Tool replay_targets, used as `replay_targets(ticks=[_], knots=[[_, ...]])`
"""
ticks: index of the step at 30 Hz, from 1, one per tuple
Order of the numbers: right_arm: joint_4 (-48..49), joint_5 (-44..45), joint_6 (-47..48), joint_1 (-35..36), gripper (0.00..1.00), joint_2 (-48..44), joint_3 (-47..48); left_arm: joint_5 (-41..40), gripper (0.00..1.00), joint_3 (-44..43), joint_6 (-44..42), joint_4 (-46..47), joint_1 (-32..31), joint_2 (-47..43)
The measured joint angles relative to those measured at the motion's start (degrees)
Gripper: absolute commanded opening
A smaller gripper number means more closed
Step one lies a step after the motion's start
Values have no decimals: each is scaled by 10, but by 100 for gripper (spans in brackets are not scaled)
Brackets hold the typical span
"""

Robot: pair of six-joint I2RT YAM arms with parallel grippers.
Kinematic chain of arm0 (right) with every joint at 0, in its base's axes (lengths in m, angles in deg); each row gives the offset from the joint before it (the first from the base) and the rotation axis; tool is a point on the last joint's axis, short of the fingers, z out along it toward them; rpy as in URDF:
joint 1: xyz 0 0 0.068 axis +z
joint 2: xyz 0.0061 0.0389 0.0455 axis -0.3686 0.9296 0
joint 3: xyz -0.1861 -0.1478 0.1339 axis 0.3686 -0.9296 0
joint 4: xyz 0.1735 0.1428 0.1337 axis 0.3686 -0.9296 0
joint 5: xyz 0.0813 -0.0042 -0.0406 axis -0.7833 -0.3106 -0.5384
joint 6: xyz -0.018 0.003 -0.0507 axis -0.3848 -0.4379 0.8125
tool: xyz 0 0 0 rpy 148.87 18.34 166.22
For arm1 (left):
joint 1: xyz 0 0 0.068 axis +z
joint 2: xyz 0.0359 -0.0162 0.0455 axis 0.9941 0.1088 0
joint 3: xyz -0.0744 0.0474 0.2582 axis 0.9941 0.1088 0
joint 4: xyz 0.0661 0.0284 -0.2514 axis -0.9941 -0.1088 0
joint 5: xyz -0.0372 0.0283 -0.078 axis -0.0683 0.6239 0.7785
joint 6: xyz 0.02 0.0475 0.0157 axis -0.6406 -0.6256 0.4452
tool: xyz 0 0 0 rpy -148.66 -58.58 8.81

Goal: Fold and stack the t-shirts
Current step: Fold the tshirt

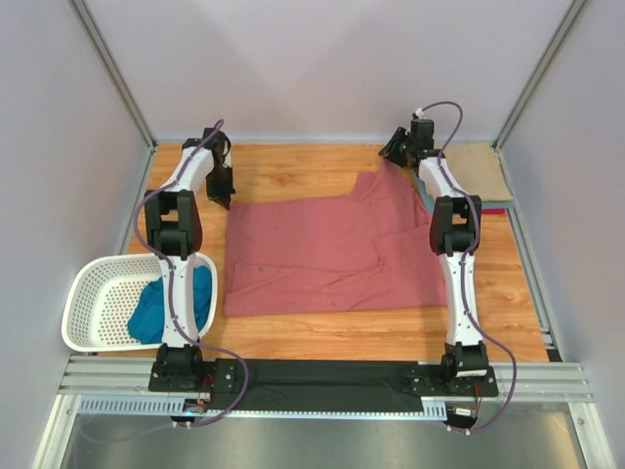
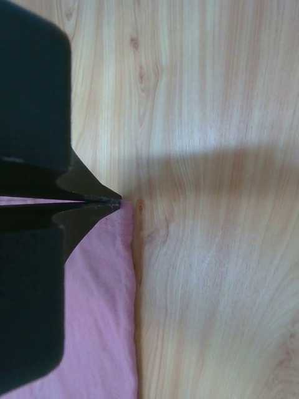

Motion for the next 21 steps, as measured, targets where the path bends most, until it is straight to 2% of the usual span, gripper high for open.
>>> replay_targets(ticks=[3,6,7,15,21], knots=[[-9,8,0,0,25,0,2,5,0,0,0,0,0,0],[-15,15,2,0,9,0,2,16,0,0,0,0,0,0],[-17,16,3,0,0,0,2,19,0,0,0,0,0,0],[5,19,11,-1,0,-12,-25,32,0,0,4,0,0,-1],[41,-2,24,-4,0,-66,-72,26,0,0,12,-7,0,-14]])
